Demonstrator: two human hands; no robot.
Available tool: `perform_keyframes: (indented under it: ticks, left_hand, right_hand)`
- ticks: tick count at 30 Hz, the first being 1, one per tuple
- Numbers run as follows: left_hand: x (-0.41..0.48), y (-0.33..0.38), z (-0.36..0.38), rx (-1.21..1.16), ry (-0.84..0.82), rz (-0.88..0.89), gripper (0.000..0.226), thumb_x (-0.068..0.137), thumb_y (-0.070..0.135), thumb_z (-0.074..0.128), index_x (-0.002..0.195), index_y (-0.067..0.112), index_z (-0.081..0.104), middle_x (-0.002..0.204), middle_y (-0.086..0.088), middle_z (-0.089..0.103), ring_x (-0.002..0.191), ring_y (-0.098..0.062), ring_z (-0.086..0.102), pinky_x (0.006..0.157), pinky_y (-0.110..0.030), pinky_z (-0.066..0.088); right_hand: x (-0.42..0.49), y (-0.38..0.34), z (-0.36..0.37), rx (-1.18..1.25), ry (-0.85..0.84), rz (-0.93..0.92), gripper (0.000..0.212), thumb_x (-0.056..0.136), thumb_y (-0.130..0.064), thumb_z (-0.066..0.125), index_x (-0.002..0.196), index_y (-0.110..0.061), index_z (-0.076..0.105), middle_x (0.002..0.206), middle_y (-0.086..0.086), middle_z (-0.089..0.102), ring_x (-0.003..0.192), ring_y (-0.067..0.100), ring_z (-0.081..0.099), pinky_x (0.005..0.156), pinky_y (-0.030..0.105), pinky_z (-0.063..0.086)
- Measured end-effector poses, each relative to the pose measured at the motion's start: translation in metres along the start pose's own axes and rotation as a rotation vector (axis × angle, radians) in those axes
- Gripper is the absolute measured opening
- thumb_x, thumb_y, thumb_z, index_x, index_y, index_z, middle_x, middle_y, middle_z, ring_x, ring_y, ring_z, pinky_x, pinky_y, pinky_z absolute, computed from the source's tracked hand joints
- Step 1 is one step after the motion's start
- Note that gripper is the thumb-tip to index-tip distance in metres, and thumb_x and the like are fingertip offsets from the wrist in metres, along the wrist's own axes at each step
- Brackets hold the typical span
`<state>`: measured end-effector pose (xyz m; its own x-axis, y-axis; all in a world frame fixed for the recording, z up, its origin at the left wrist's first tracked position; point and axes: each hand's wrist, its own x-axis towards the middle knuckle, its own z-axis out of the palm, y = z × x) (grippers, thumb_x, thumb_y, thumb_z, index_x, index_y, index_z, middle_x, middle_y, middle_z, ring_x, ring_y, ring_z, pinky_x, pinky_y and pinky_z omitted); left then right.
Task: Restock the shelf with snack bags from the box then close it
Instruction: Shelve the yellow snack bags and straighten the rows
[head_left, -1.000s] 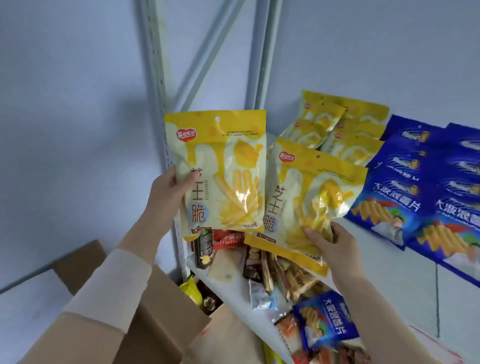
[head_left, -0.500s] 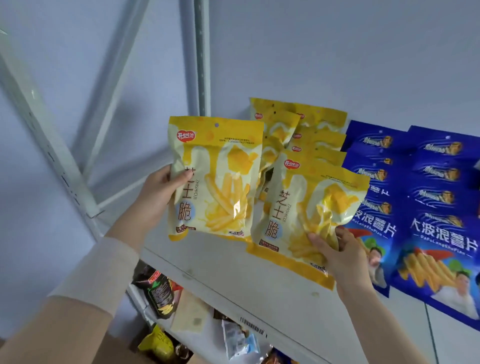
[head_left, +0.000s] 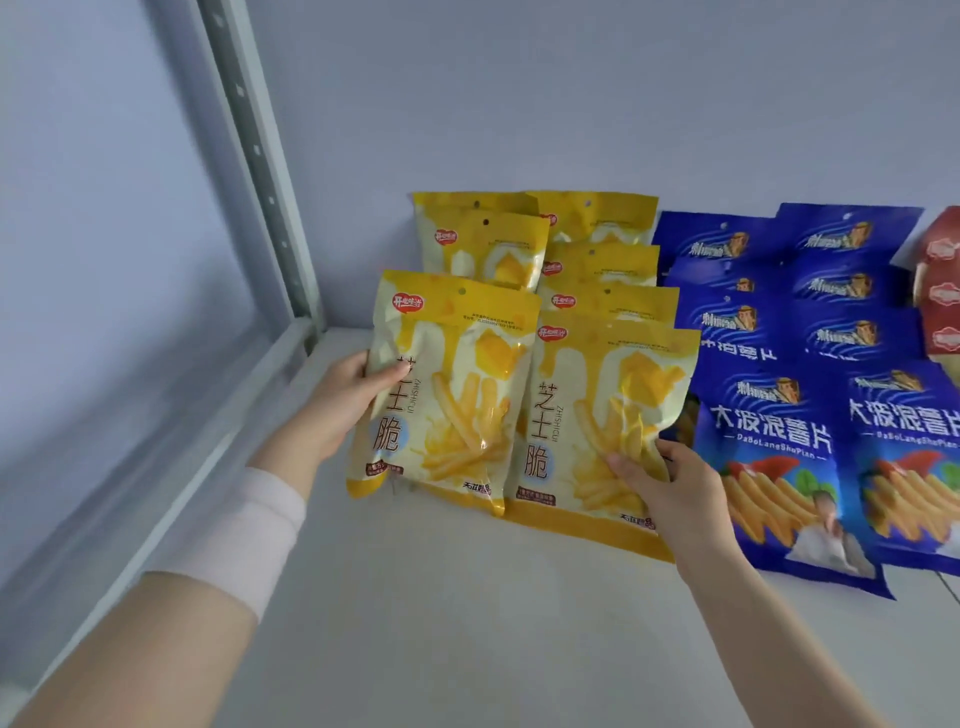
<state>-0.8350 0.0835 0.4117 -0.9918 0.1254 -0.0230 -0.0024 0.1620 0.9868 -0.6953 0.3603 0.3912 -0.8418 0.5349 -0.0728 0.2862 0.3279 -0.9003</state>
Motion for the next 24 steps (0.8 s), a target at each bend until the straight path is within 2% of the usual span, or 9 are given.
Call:
perform_keyframes:
  ticks: [1, 3, 7, 10, 12, 15, 17, 20, 24]
  left_hand:
    - [0.009, -0.006, 0.001, 0.022, 0.019, -0.009, 0.002, 0.089, 0.020, 0.063, 0.091, 0.020, 0.063, 0.085, 0.006, 0.071, 0.084, -0.014, 0.067, 0.075, -0.029, 0.052]
    - [0.022, -0.020, 0.005, 0.080, 0.080, -0.029, 0.016, 0.087, 0.024, 0.065, 0.100, 0.016, 0.060, 0.096, -0.001, 0.068, 0.094, -0.022, 0.065, 0.080, -0.035, 0.052]
    - [0.027, -0.034, 0.020, 0.219, 0.204, 0.022, 0.046, 0.084, 0.027, 0.069, 0.121, 0.008, 0.048, 0.106, -0.004, 0.061, 0.098, -0.022, 0.061, 0.077, -0.029, 0.045]
    - [0.023, -0.036, 0.028, 0.277, 0.222, 0.059, 0.061, 0.085, 0.025, 0.068, 0.135, 0.009, 0.038, 0.121, -0.008, 0.056, 0.109, -0.023, 0.058, 0.086, -0.027, 0.041]
    - [0.022, -0.036, 0.028, 0.329, 0.213, 0.094, 0.062, 0.086, 0.025, 0.067, 0.138, 0.011, 0.036, 0.130, -0.010, 0.052, 0.117, -0.024, 0.053, 0.091, -0.028, 0.039]
    - [0.024, -0.036, 0.028, 0.455, 0.194, 0.166, 0.054, 0.089, 0.024, 0.062, 0.137, 0.011, 0.043, 0.139, -0.013, 0.043, 0.131, -0.023, 0.038, 0.104, -0.029, 0.031]
    - [0.020, -0.034, 0.031, 0.503, 0.177, 0.154, 0.056, 0.091, 0.028, 0.059, 0.141, 0.014, 0.040, 0.150, -0.016, 0.027, 0.141, -0.024, 0.022, 0.111, -0.030, 0.021]
    - [0.010, -0.032, 0.036, 0.612, 0.149, 0.165, 0.070, 0.089, 0.042, 0.057, 0.148, 0.022, 0.026, 0.158, -0.015, 0.002, 0.146, -0.027, -0.002, 0.116, -0.043, 0.012]
    - [0.014, -0.026, 0.033, 0.593, 0.147, 0.077, 0.086, 0.086, 0.049, 0.057, 0.151, 0.015, 0.012, 0.158, -0.013, 0.006, 0.146, -0.027, 0.003, 0.116, -0.043, 0.010]
  right_hand:
    - [0.001, -0.001, 0.002, -0.035, 0.019, 0.003, 0.047, 0.076, -0.042, 0.070, 0.113, -0.014, 0.059, 0.085, -0.007, 0.062, 0.086, 0.018, 0.060, 0.079, 0.039, 0.051]
    - [0.004, -0.001, 0.005, -0.110, 0.054, -0.015, 0.045, 0.079, -0.041, 0.068, 0.113, -0.013, 0.060, 0.083, -0.006, 0.062, 0.084, 0.018, 0.058, 0.080, 0.041, 0.051]
    - [0.008, 0.001, 0.008, -0.186, 0.103, -0.024, 0.065, 0.080, -0.038, 0.068, 0.135, -0.012, 0.044, 0.123, 0.006, 0.059, 0.111, 0.025, 0.055, 0.086, 0.035, 0.045]
    - [0.011, 0.007, 0.011, -0.219, 0.117, -0.014, 0.078, 0.079, -0.040, 0.068, 0.143, -0.015, 0.031, 0.136, 0.005, 0.051, 0.121, 0.026, 0.050, 0.092, 0.040, 0.046]
    - [0.011, 0.008, 0.013, -0.270, 0.133, -0.038, 0.082, 0.079, -0.041, 0.067, 0.146, -0.018, 0.025, 0.140, 0.006, 0.046, 0.125, 0.026, 0.046, 0.096, 0.043, 0.046]
    - [0.010, 0.005, 0.017, -0.375, 0.154, -0.108, 0.076, 0.085, -0.036, 0.063, 0.147, -0.020, 0.021, 0.149, 0.007, 0.030, 0.136, 0.026, 0.032, 0.103, 0.042, 0.037]
    - [0.007, 0.002, 0.020, -0.421, 0.167, -0.141, 0.074, 0.087, -0.035, 0.060, 0.147, -0.022, 0.019, 0.155, 0.006, 0.015, 0.142, 0.025, 0.016, 0.109, 0.042, 0.029]
    - [-0.003, 0.003, 0.025, -0.448, 0.180, -0.218, 0.077, 0.085, -0.040, 0.061, 0.147, -0.025, 0.018, 0.157, 0.007, 0.004, 0.143, 0.026, 0.005, 0.110, 0.044, 0.024]
    - [-0.009, 0.013, 0.032, -0.466, 0.117, -0.215, 0.087, 0.079, -0.049, 0.062, 0.148, -0.030, 0.011, 0.157, 0.007, -0.001, 0.143, 0.028, 0.005, 0.111, 0.049, 0.025]
